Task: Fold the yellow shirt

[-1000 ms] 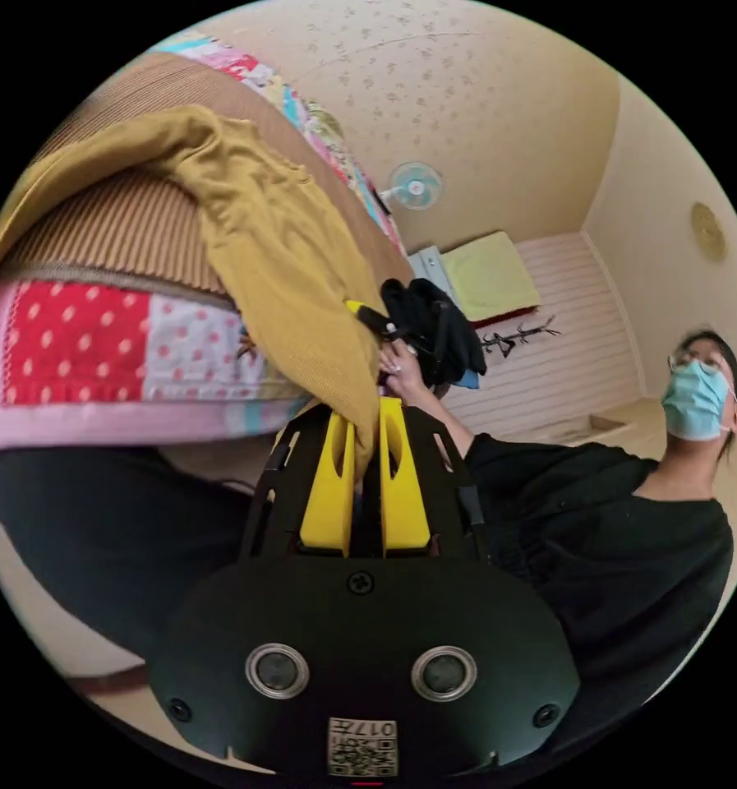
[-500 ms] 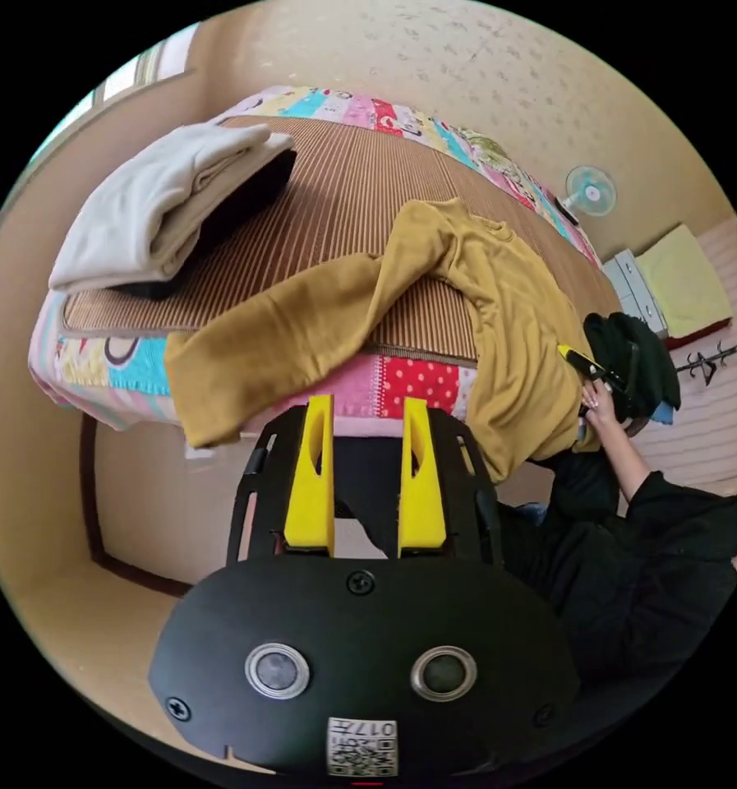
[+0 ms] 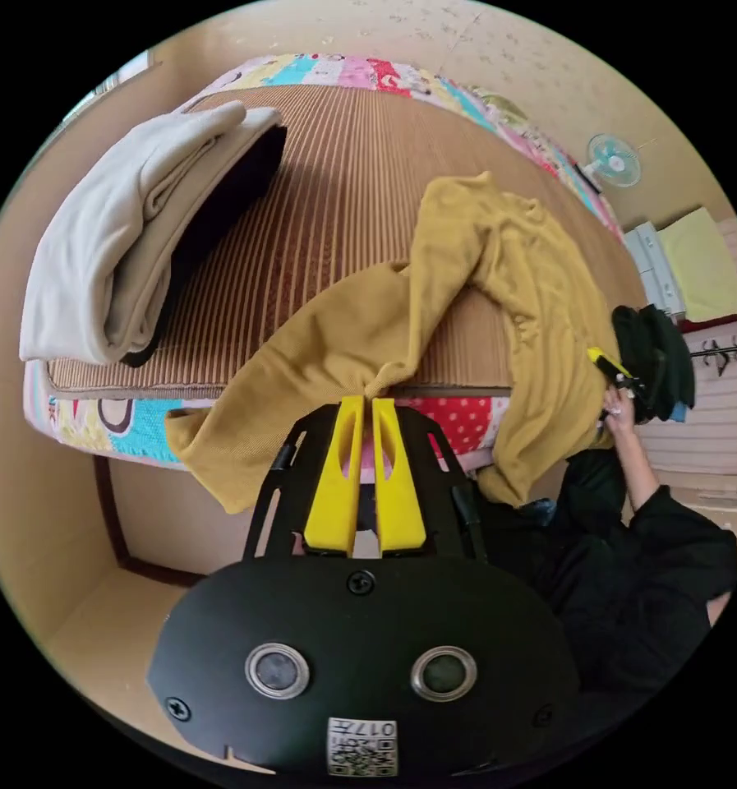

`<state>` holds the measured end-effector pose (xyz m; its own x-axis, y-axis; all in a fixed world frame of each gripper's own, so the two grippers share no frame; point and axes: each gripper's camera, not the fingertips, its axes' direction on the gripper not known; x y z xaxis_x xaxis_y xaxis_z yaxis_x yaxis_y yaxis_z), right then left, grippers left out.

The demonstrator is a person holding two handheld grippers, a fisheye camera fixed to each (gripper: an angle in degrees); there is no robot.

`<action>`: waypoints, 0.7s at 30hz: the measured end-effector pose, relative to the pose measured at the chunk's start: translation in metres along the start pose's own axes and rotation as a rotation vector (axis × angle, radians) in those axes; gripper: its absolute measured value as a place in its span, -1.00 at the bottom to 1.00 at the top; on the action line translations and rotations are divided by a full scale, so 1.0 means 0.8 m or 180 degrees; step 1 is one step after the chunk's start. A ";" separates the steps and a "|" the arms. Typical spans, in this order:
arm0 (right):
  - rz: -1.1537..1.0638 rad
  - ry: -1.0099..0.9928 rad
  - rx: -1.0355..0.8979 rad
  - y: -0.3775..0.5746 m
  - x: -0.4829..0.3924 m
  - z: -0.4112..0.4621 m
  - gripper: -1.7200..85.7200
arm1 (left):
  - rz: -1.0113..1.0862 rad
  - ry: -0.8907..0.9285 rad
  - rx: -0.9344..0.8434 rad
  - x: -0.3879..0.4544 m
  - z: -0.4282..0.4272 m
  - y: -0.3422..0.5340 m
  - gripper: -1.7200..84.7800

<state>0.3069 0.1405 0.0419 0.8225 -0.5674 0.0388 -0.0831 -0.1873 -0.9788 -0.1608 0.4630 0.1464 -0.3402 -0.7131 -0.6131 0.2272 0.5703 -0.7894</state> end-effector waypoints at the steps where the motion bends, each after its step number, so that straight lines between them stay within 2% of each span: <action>1: 0.0002 -0.0013 0.0007 0.001 0.001 0.000 -0.95 | 0.0078 0.0309 0.0291 0.000 -0.037 0.000 -0.97; 3: 0.0002 -0.0032 0.0026 0.003 0.004 0.001 -0.95 | 0.0147 0.0781 0.0668 -0.006 -0.085 -0.004 -0.97; 5: 0.0008 -0.0051 0.0034 0.004 0.007 0.002 -0.95 | 0.0308 0.1592 0.0833 -0.008 -0.122 -0.024 -0.96; 8: 0.0002 -0.0056 0.0044 0.006 0.009 0.002 -0.95 | 0.0552 0.2502 0.0583 0.025 -0.111 -0.072 -0.94; 12: -0.0004 -0.0067 0.0058 0.008 0.014 0.003 -0.95 | 0.0688 0.3227 0.0286 0.079 -0.031 -0.135 -0.85; 15: 0.0008 -0.0095 0.0061 0.009 0.020 0.003 -0.95 | 0.0043 0.2977 0.0681 0.086 0.041 -0.149 -0.71; 21: 0.0079 -0.0230 0.0054 0.011 0.038 0.002 -0.95 | 0.0351 0.1793 0.0922 0.176 0.100 -0.093 -0.67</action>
<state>0.3323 0.1228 0.0342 0.8589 -0.5122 0.0005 -0.0949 -0.1601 -0.9825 -0.1525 0.2879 0.1162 -0.7100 -0.2880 -0.6426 0.4987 0.4387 -0.7476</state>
